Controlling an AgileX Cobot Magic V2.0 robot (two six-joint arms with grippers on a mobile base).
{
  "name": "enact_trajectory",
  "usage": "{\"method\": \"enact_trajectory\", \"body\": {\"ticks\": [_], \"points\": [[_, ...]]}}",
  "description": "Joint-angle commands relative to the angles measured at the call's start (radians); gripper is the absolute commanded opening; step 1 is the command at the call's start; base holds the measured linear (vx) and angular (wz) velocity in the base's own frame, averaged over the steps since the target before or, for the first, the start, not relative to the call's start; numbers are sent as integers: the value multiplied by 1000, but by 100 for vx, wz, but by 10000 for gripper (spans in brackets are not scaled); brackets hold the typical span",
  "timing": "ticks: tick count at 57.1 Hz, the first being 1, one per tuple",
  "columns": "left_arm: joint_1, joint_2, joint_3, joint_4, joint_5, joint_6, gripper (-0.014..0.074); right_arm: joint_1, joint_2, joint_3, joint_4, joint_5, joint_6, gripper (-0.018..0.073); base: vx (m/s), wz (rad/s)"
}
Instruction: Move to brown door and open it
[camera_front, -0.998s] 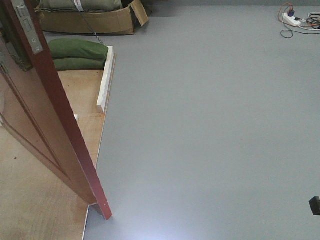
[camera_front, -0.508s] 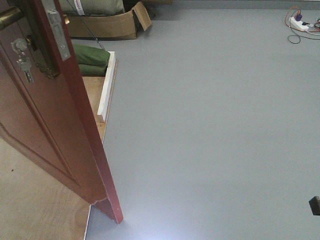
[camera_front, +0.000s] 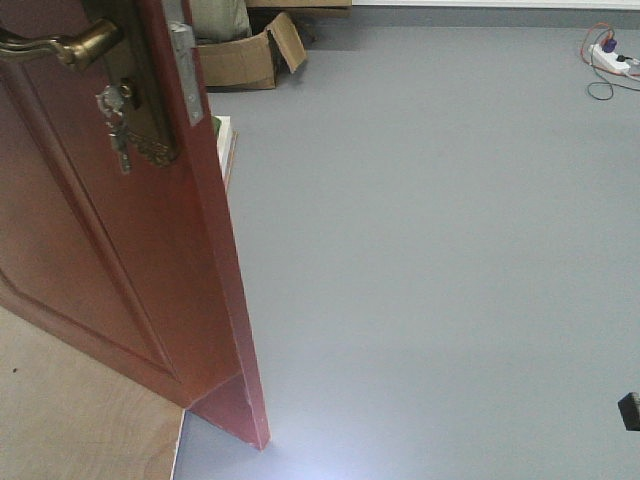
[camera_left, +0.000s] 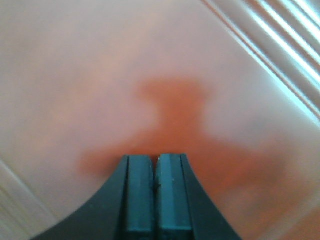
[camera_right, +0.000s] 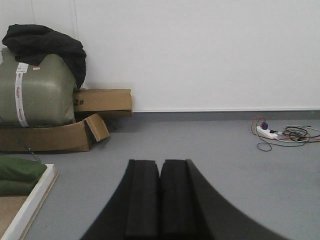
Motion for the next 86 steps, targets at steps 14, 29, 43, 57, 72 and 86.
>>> {"method": "enact_trajectory", "body": {"ticks": [14,29,43,57,72,86], "points": [[-10,-33,-30,-41,-10,4,-3,0,-12,5,-7,-77,-5,0,18,-1],[-10,-33,-30,-41,-10,4,-3,0,-12,5,-7,-77,-5,0,17,-1],[-10,-33,-30,-41,-10,4,-3,0,-12,5,-7,-77,-5,0,18,0],[-10,-33,-30,-41,-10,4,-3,0,-12,5,-7,-77,-5,0,16,2],[-10,-33,-30,-41,-10,4,-3,0,-12,5,-7,-77,-5,0,14,0],[-10,-33,-30,-41,-10,4,-3,0,-12,5,-7,-77,-5,0,12,0]]}}
